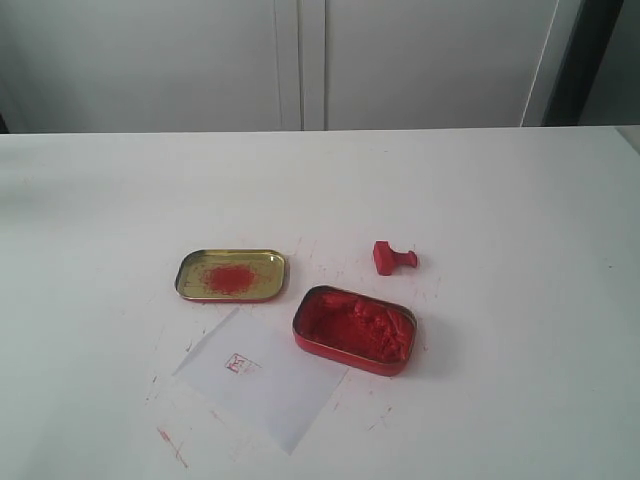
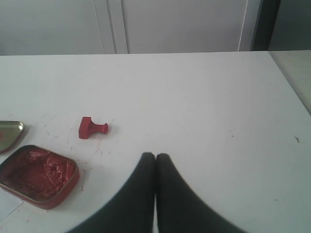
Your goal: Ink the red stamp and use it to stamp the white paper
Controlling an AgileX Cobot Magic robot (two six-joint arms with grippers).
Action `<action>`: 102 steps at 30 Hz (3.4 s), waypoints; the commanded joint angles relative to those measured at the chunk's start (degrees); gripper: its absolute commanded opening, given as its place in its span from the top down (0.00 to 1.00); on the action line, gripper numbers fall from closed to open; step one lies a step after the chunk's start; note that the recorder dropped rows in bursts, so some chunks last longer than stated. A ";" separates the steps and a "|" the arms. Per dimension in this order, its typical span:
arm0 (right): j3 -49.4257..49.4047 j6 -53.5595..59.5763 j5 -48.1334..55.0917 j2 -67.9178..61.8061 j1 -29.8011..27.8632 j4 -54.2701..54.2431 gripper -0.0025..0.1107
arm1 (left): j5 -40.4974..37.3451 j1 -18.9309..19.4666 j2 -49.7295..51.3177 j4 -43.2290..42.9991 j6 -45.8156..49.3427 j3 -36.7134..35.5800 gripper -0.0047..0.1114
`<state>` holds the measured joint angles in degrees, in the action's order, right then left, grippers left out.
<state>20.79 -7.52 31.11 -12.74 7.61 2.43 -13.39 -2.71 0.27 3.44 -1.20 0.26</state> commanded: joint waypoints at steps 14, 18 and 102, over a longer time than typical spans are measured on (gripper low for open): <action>-0.24 -0.24 -0.83 0.14 -0.29 0.36 0.98 | 0.07 0.22 -0.27 0.57 -0.07 -0.26 0.96; -0.24 -0.24 -0.83 1.31 -0.29 0.35 0.98 | 0.07 0.22 -0.27 0.57 -0.07 -0.26 0.96; -20.79 4.81 -11.19 12.74 -0.29 0.56 0.98 | 0.07 0.22 -0.27 0.57 -0.07 -0.26 0.96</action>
<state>0.27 -3.26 20.84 -0.29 7.61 2.56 -13.39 -2.71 0.27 3.44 -1.20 0.26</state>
